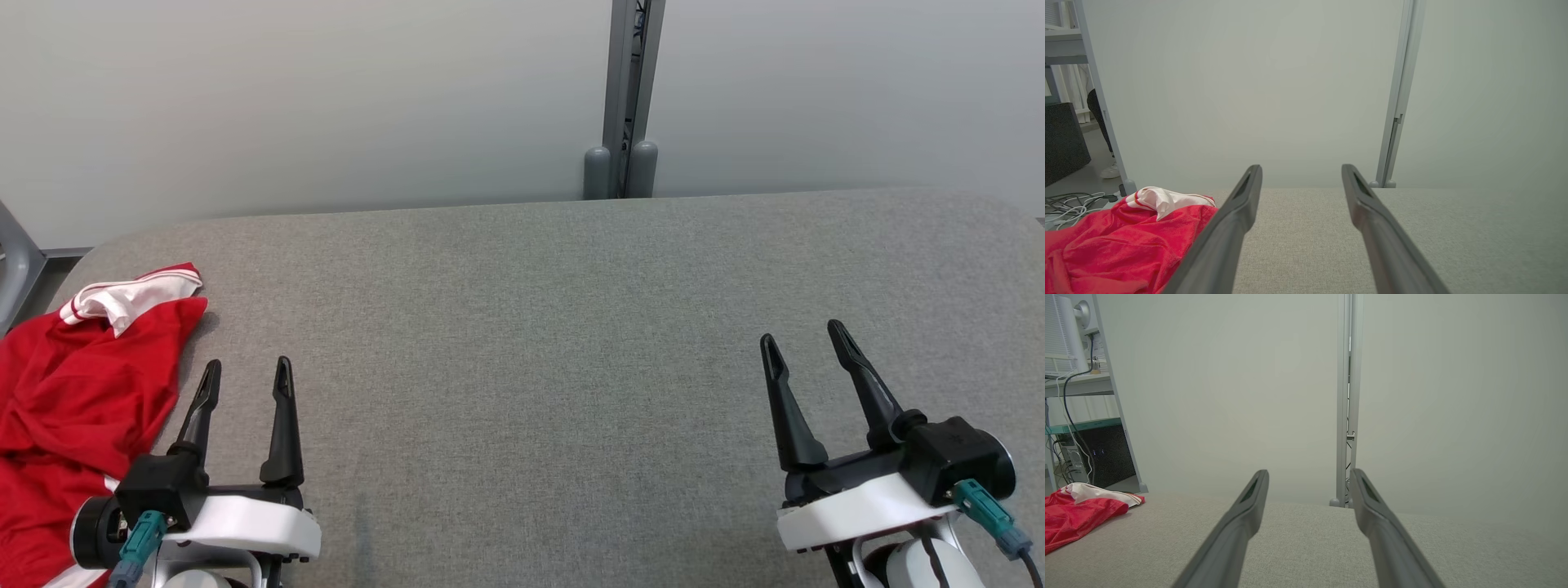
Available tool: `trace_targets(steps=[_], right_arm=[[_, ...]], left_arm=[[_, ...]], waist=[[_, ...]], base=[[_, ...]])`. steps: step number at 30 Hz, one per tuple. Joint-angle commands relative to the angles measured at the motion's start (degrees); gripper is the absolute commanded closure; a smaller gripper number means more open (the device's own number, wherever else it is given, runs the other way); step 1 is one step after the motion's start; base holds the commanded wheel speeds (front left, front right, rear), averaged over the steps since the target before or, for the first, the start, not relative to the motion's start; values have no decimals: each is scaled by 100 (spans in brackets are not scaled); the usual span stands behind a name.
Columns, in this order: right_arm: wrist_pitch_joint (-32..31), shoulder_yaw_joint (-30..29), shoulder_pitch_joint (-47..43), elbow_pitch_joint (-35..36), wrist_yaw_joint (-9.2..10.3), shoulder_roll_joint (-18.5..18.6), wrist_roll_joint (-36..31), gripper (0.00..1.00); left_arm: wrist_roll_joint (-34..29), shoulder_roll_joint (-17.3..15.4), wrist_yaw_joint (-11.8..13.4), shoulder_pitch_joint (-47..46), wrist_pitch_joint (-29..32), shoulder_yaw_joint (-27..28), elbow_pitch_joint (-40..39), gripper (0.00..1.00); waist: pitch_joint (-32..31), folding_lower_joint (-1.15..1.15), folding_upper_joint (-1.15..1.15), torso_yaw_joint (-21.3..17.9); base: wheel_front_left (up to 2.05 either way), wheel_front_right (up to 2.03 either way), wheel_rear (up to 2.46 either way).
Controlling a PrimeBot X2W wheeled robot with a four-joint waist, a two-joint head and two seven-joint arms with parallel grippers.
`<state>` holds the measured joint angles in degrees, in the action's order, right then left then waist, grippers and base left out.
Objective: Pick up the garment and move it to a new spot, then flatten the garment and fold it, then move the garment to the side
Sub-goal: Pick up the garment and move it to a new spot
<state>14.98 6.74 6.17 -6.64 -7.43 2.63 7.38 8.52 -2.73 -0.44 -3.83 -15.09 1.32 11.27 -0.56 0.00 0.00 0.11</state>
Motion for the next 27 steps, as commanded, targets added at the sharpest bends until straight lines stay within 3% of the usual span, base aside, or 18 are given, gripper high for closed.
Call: trace_targets(steps=[1, 13, 27], right_arm=[[31, 1, 8, -7, -10, 47, 47, 0], [31, 47, -63, -42, -10, 44, 162, 0], [31, 229, -149, -108, -10, 43, 313, 0]], left_arm=[[4, -29, 2, -82, -12, 10, 20, 0], [67, -28, 45, -87, -11, 17, 89, 0], [-86, -27, 6, -30, -7, 178, 199, 0]], waist=[[-1, 0, 0, 18], [-30, 0, 0, 414], [-125, 0, 0, 1672]], base=[[0, 0, 0], [0, 0, 0], [0, 0, 0]])
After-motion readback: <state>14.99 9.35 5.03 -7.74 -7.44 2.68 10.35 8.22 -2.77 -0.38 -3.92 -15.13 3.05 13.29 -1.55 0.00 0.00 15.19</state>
